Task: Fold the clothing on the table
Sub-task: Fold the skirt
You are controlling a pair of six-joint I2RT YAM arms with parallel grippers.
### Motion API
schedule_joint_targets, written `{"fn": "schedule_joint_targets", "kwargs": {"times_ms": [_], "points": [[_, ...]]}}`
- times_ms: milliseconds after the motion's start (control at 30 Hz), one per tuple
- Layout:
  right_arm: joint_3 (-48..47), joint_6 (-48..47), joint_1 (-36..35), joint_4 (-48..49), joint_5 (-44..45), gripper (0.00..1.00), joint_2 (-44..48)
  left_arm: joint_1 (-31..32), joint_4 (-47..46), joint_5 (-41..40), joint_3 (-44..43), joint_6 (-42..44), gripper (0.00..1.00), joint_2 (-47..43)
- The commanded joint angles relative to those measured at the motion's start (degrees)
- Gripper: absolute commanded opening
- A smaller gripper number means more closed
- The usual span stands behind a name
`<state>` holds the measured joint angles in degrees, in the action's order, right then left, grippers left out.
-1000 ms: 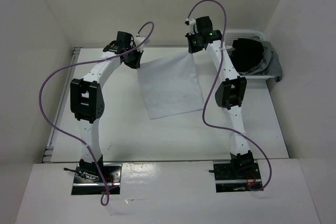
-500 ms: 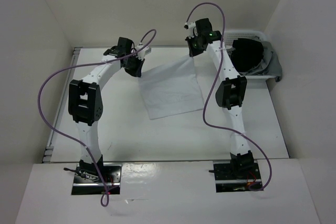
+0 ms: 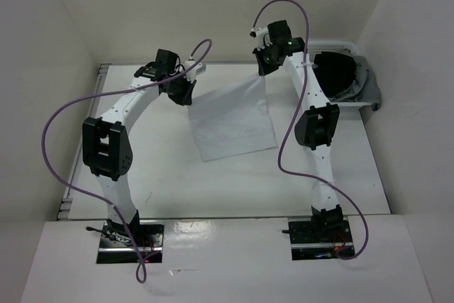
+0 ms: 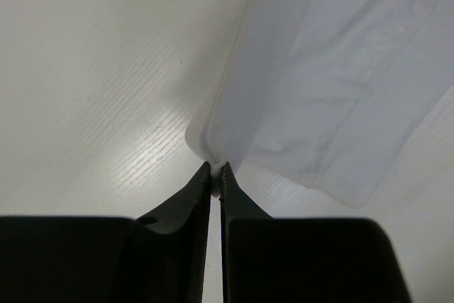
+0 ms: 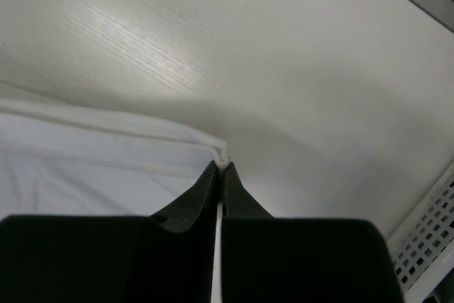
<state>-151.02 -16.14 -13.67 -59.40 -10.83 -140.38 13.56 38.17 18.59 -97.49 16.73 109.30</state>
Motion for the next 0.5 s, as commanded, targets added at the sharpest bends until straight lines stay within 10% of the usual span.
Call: {"fn": "schedule_joint_targets", "kwargs": {"times_ms": [0,467], "points": [[1.0,-3.9,0.8,-4.6,-0.6,0.00,4.8,0.2,2.8,1.4,0.6,2.0,0.11,-2.3],[-0.2,-10.0,0.8,-14.9,-5.7,0.00,5.9,1.3,5.6,2.5,0.6,2.5,0.11,-2.9]]}}
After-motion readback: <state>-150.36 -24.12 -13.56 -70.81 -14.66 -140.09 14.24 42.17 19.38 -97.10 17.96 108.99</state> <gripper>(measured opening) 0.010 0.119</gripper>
